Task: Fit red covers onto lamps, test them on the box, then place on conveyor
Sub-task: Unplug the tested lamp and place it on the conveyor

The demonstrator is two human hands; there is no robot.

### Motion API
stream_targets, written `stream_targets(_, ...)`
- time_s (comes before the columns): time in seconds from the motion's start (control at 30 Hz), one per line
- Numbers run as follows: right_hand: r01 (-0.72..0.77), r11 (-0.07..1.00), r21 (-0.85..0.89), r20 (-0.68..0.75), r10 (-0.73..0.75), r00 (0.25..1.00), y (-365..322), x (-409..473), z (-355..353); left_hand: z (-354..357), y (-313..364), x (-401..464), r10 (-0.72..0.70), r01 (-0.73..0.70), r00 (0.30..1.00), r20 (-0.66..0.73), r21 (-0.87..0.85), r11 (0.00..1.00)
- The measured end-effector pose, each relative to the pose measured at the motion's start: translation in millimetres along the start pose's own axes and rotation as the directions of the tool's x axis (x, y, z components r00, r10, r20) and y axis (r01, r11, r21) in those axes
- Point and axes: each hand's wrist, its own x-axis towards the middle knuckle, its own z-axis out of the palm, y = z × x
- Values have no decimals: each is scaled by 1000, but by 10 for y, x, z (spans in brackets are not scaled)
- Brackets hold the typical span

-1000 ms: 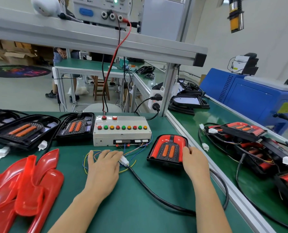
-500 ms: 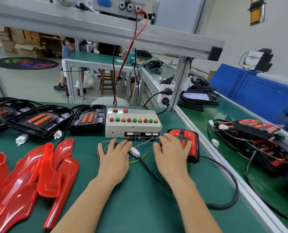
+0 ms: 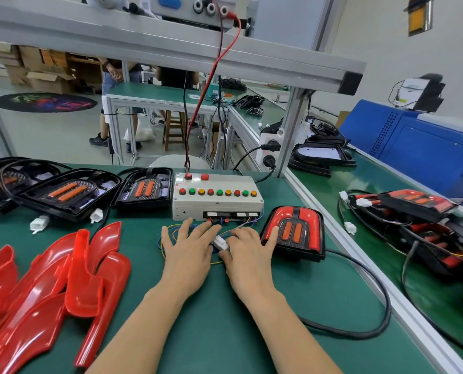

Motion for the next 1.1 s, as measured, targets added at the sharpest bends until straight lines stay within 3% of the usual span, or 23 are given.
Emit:
stream_targets(0.23,8,999,41,-94,-4,996,62,-111,-59,-62,-15,-3,78,-86,996,-44,-212,974)
stream_targets(0.4,26,999,41,-103,-22,994,88,-146,-126,-91,-54,-7,140,-157,986,-88,-233,960)
stream_targets(0.73,23,1000,14,-100,-21,995,30,-152,-171,-53,-4,-36,138,-155,979,-149,-105,982)
stream_targets(0.83,21,1000,0,-101,-21,995,15,-170,-189,-84,-32,-26,66,-83,982,-178,-89,993)
stream_targets(0.93,-3,1000,15,-141,5,990,34,-187,-222,-112,-101,-11,-7,1,990,-141,-46,999)
stream_targets(1.1,-13,994,111,-209,36,977,72,-197,-248,-97,-14,-25,53,-51,996,-79,23,998)
